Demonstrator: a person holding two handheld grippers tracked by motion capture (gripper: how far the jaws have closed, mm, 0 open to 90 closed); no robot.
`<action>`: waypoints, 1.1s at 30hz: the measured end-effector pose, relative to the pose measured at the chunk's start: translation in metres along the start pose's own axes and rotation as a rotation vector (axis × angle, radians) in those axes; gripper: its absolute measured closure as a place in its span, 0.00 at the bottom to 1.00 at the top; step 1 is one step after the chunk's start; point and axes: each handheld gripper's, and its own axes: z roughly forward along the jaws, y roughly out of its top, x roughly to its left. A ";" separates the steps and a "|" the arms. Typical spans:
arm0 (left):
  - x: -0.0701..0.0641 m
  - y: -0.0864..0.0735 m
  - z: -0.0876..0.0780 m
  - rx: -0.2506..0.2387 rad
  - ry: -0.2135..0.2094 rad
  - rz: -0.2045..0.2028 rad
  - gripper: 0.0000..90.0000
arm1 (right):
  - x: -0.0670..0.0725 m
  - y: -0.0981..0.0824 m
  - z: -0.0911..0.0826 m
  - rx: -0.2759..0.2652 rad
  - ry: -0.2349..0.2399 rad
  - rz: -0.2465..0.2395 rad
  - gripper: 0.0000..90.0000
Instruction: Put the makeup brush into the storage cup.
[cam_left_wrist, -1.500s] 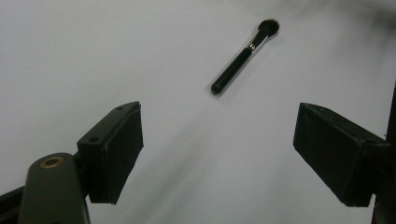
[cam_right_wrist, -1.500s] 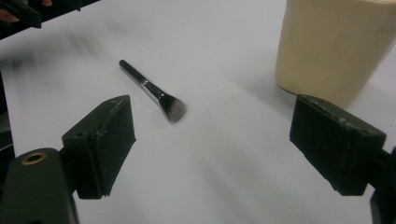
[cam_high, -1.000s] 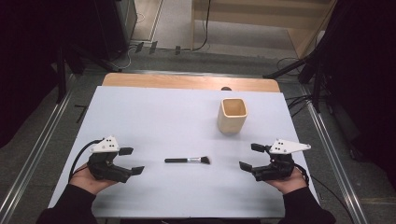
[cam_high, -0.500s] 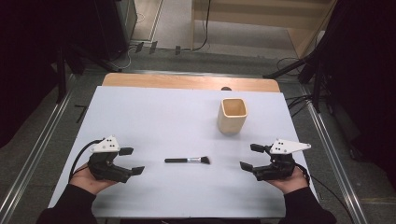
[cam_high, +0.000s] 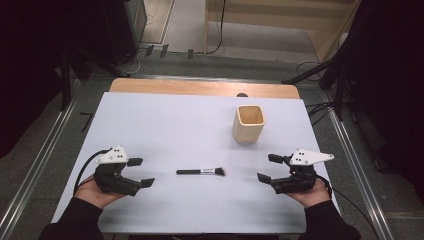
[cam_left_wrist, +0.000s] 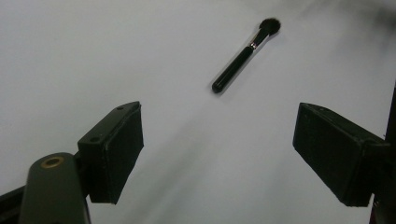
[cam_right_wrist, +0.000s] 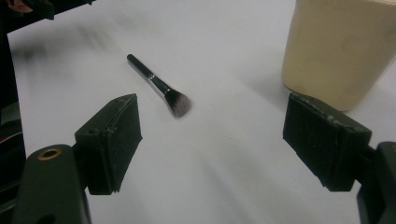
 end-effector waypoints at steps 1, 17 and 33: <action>0.000 0.000 0.000 0.004 0.002 0.002 0.19 | 0.000 0.000 0.000 0.000 0.001 -0.001 0.23; -0.001 0.000 0.000 0.003 -0.001 0.003 0.19 | 0.000 0.002 -0.001 -0.006 0.027 -0.011 0.24; 0.000 0.000 0.001 0.013 -0.003 0.008 0.19 | -0.004 0.011 0.007 -0.028 0.080 -0.077 0.24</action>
